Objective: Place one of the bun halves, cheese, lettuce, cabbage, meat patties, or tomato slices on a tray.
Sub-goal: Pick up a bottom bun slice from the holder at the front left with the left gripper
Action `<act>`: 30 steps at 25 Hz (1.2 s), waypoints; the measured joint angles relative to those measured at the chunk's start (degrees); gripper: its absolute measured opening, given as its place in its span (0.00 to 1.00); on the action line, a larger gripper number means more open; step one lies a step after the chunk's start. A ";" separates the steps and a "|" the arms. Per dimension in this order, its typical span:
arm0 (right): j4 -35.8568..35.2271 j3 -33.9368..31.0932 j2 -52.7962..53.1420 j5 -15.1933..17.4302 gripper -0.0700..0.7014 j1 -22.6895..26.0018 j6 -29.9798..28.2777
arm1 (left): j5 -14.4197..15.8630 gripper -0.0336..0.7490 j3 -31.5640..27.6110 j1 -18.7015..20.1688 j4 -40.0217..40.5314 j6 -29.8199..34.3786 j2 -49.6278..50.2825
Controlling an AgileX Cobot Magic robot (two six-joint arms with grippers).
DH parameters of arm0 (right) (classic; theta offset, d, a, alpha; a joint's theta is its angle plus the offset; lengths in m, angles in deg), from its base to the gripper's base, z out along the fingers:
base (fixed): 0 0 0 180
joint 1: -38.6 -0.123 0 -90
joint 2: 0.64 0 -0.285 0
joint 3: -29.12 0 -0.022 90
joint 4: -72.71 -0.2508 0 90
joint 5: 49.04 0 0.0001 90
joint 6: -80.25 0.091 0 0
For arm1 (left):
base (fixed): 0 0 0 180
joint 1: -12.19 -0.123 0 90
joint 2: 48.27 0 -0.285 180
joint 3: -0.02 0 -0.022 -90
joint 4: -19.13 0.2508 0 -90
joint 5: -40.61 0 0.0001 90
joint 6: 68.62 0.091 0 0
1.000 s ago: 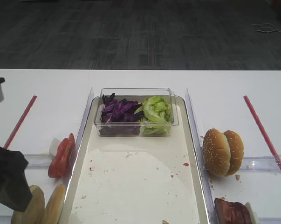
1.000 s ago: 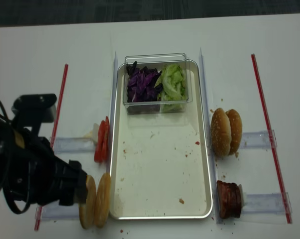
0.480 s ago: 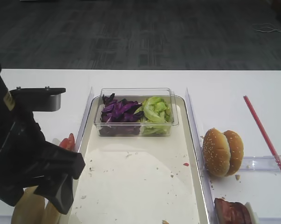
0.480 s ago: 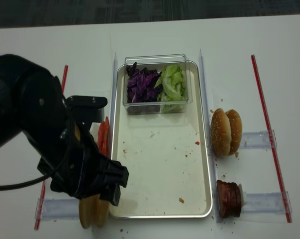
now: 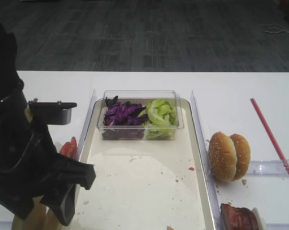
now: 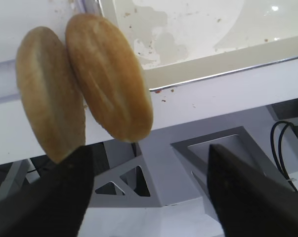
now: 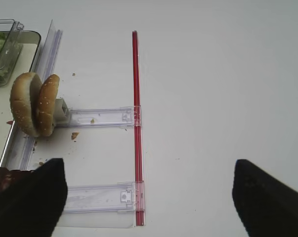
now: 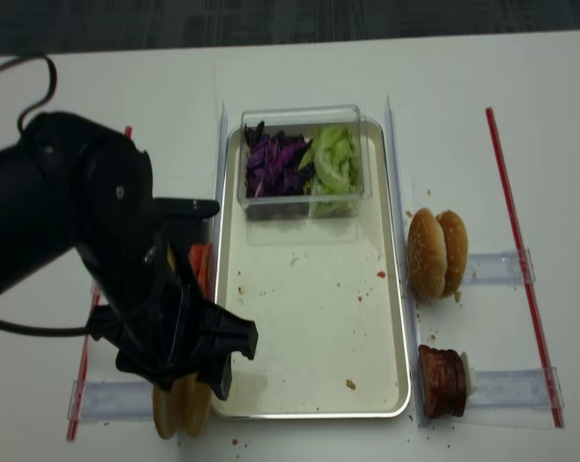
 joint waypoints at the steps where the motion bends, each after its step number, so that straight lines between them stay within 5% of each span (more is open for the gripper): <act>1: 0.00 0.00 0.00 0.00 1.00 0.00 0.00 | -0.10 0.65 0.00 0.00 0.00 0.00 0.32; 7: 0.00 0.00 0.00 0.00 1.00 0.00 0.00 | -0.21 0.65 0.13 0.00 0.00 0.00 3.40; 14: 0.00 0.00 0.00 0.00 1.00 0.00 0.00 | -3.86 0.64 0.16 0.00 0.00 0.10 6.59; 30: 0.00 0.00 0.00 0.00 1.00 0.00 0.11 | -4.56 0.58 0.28 0.00 4.35 -1.41 11.72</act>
